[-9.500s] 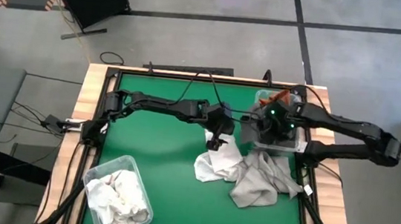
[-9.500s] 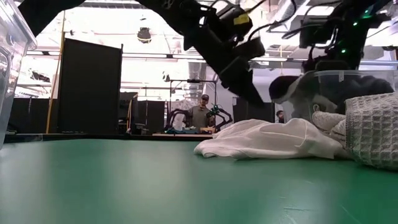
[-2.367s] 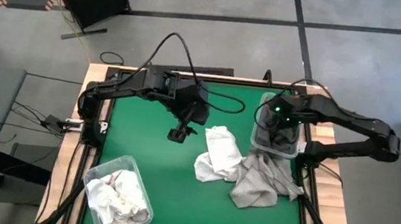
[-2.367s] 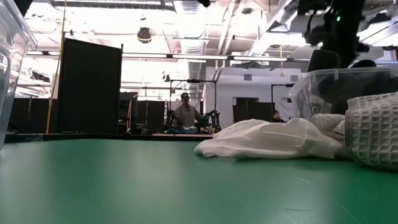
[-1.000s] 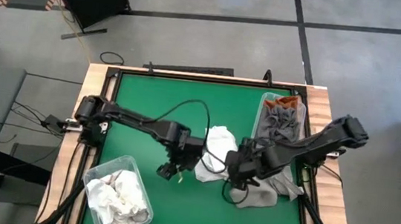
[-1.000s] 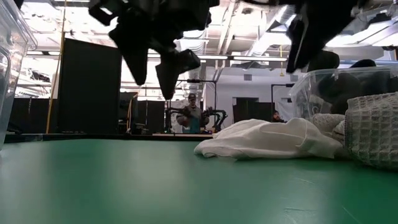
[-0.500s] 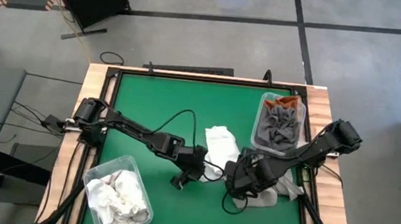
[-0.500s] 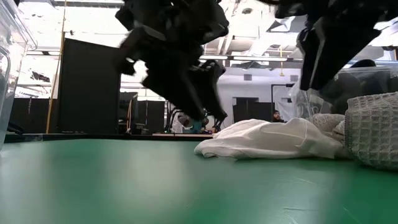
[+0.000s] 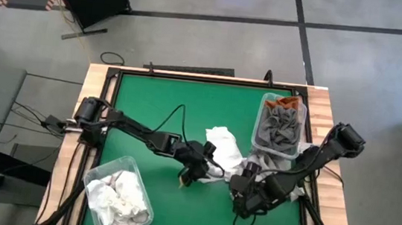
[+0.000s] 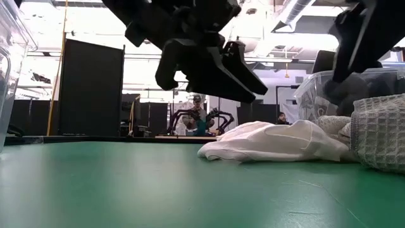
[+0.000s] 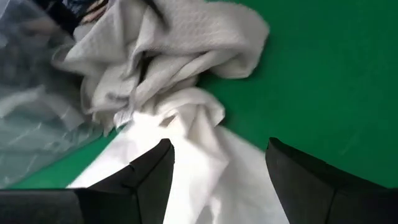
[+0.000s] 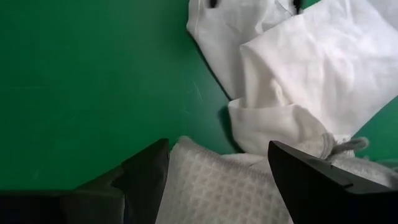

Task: Sort towels by color in basket
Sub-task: Put the white microfiber towel into the bottom transparent bin

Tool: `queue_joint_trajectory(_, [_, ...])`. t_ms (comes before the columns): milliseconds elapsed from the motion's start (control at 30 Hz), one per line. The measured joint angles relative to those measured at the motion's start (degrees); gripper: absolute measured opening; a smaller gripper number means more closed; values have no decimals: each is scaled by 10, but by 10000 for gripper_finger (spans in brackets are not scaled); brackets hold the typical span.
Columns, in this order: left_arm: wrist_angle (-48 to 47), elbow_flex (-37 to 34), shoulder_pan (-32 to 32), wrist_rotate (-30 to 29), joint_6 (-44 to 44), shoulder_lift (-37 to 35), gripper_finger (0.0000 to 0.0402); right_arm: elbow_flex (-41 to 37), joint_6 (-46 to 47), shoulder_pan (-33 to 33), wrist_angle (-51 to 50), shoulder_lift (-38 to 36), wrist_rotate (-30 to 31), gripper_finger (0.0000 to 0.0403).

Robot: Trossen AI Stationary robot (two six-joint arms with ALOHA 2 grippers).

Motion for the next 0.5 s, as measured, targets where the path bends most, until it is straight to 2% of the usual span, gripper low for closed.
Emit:
queue_joint_trajectory(333, [20,0,37,25,-27,15,242,0,50,24,1,0,25,304])
queue_joint_trajectory(500, [37,15,37,22,-26,69,275,0,58,28,10,0,25,304])
